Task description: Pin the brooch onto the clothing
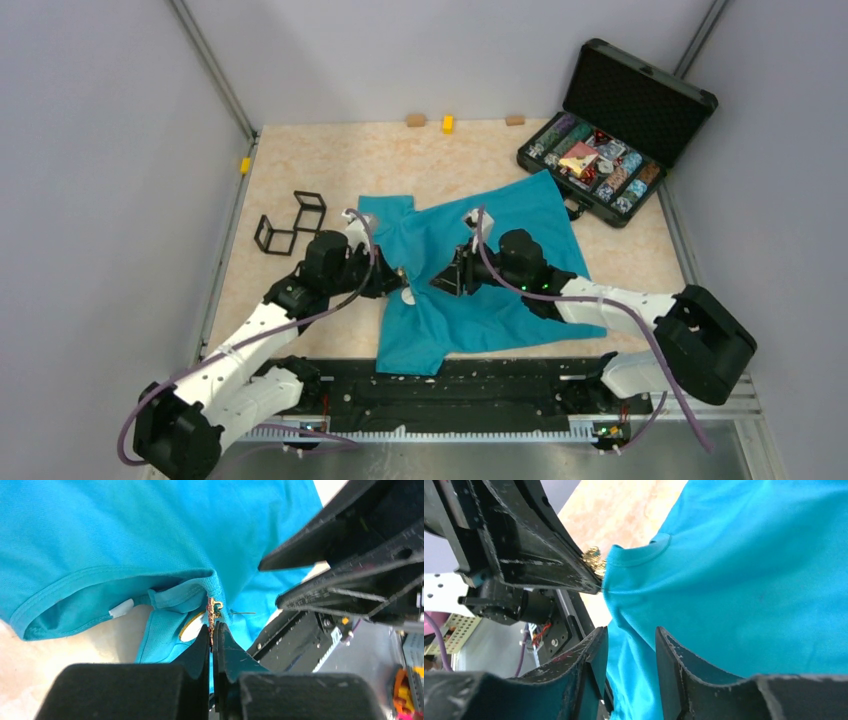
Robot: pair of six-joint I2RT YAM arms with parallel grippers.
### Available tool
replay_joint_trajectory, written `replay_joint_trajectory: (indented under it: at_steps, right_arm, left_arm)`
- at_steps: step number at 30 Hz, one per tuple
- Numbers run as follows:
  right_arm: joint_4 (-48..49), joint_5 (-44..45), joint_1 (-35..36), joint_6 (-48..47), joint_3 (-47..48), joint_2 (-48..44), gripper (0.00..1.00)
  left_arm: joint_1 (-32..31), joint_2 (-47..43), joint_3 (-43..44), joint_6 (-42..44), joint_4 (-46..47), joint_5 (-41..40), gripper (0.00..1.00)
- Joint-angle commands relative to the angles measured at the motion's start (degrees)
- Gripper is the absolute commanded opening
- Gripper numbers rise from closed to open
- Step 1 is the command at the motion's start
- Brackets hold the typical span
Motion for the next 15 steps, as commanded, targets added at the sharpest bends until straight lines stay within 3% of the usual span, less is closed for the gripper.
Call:
replay_joint_trajectory:
  at_steps: [1,7,15]
  right_arm:
    - [6.6,-12.3,-4.0,-5.8,-3.5,-2.0,0.44]
    - [14.9,-19.5,-4.1,-6.2,-3.7,0.7,0.47]
    - [18.9,-21.2,-3.9,-5.9,-2.2,4.3,0.48]
  left_arm:
    - [2.0,2.3,5.0,8.5,-1.9,13.6,0.0]
    - [2.5,3.7,6.9,13.1,-4.4,18.3,0.0]
    - [3.0,6.7,9.3,16.5,-8.7,23.3,0.0]
